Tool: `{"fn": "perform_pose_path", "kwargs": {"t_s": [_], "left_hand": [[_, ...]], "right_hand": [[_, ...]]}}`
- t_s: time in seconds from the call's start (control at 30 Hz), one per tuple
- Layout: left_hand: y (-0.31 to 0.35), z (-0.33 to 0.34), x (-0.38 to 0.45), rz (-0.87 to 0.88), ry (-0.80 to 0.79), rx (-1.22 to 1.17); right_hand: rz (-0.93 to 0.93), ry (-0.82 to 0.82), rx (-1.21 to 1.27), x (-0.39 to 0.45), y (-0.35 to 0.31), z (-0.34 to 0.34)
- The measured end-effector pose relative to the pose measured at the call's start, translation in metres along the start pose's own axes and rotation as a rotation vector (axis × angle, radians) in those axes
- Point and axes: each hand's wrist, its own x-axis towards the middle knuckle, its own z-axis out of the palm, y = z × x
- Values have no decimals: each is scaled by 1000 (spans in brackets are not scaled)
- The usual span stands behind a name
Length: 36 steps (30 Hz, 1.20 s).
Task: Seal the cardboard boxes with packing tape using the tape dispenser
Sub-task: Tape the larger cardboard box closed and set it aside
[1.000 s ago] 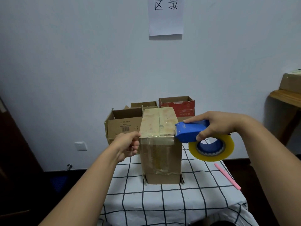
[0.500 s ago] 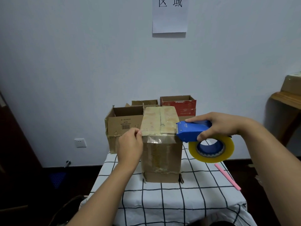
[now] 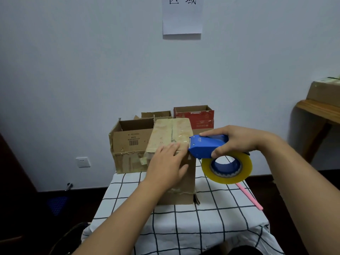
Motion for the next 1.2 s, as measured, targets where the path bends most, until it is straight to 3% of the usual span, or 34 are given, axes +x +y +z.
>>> {"fn": "perform_pose_path", "kwargs": {"t_s": [0.63, 0.97, 1.13, 1.2], "left_hand": [[-2, -4, 5, 4, 15, 23], [4, 0, 5, 9, -72, 85], [2, -4, 4, 12, -75, 70], [3, -3, 4, 23, -87, 79]], "right_hand": [[68, -85, 18, -25, 39, -9], [144, -191, -261, -3, 12, -4], [350, -407, -469, -1, 24, 41], [405, -362, -374, -10, 49, 65]]}}
